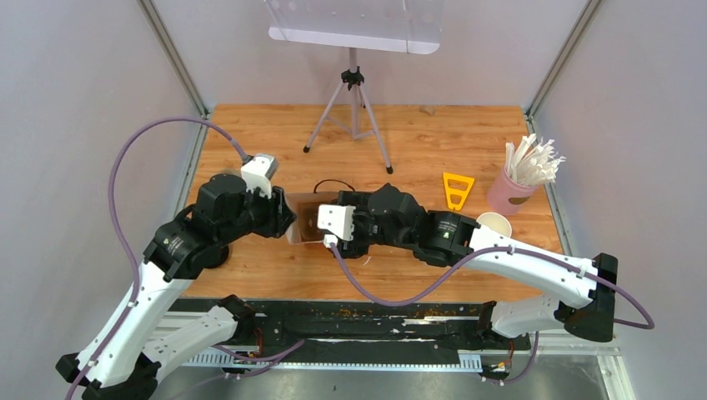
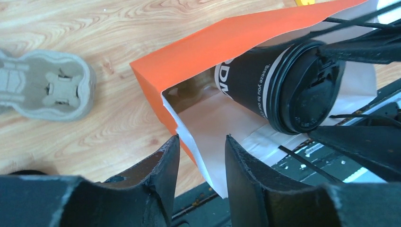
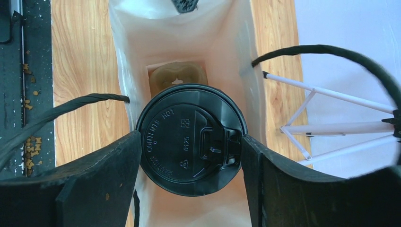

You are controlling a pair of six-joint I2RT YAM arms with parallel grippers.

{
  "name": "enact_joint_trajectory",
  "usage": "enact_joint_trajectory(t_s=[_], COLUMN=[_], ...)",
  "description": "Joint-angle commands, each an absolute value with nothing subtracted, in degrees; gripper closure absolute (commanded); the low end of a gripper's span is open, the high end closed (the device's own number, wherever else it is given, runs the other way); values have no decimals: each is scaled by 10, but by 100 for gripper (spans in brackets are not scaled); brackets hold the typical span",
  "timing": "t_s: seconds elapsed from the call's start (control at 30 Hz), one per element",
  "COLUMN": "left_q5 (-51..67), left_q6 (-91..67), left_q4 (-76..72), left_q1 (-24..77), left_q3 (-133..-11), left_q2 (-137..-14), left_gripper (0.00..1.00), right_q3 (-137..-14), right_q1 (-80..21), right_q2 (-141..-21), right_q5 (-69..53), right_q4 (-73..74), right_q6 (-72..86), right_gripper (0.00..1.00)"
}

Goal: Pack the takeout coffee

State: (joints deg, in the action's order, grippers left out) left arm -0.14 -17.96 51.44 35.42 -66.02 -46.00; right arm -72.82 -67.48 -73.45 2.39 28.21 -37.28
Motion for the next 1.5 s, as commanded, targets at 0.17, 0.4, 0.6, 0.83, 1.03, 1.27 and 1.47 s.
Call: enact_joint_trajectory(t_s=[0.17,0.4,0.6,0.83,1.03,1.27,1.47], left_q5=[-4,20,33,28,34,29,29], left_q6=[-299,-297,-285,-260,-218,-162,-172], left_q4=[602,620,613,608,583,568,557], left_q1=[353,353,353,352,353,353,353], left_q3=[-685,-661,-634,-628,-621,-613,-614], left_q2=[-419,-410,-404,-403,-400,-388,-395], left_gripper=[45,42,43,59,93,100,100], right_q3=[-675,-658,-650,-650,-680,-694,-712], right_q1=[-713,-744,-762,-762,-760,-744,-734], right_q2=[-718,-731,-750,-768,-788,-818,-834], right_q5=[35,73,98,90,91,81,65], right_q4=[216,194,158,147,145,123,115], right_q6=[-404,-414,-413,-422,-450,-487,-512], right_gripper=[28,28,28,27,27,27,27])
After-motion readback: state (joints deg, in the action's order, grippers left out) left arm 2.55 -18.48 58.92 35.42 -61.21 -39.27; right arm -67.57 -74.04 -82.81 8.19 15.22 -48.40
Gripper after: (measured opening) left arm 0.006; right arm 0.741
